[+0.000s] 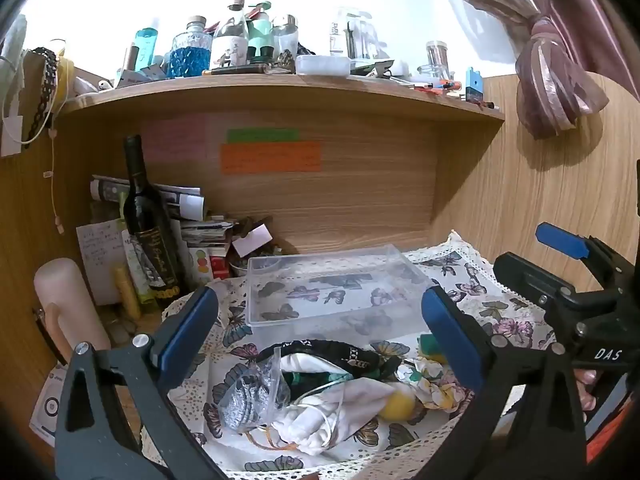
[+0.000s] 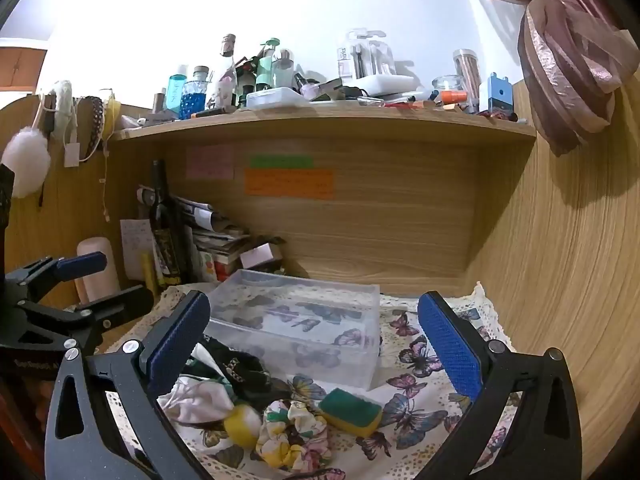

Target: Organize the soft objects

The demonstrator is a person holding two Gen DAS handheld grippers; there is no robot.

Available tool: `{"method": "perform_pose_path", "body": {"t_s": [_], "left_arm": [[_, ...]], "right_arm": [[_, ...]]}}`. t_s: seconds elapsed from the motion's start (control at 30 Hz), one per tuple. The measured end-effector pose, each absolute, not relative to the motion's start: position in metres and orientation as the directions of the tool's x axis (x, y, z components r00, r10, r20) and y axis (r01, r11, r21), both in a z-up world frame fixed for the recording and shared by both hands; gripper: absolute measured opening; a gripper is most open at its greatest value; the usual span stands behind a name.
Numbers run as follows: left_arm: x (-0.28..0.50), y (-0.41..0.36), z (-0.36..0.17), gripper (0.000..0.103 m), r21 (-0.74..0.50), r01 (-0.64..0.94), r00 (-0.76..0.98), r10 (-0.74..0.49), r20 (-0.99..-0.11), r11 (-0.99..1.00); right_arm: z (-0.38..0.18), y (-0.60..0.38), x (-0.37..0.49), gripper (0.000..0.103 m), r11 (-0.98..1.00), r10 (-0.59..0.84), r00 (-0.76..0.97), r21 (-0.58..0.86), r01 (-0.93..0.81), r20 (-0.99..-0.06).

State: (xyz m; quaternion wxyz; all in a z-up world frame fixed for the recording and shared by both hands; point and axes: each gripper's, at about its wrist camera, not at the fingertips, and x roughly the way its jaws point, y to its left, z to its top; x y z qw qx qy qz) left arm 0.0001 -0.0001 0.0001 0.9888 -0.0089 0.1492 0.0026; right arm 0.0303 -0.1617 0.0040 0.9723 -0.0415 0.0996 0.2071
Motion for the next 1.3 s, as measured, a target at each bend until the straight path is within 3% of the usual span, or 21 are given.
{"method": "perform_pose_path", "body": {"t_s": [1.3], "left_arm": [[-0.004,-0.006,0.005,0.103,0.000,0.006,0.966,-0.006,-0.259,1.000]], "right_arm": [[0.004,-0.164,0.031,0.103,0.900,0.429,0.875,0.028,-0.434,-0.223]]}}
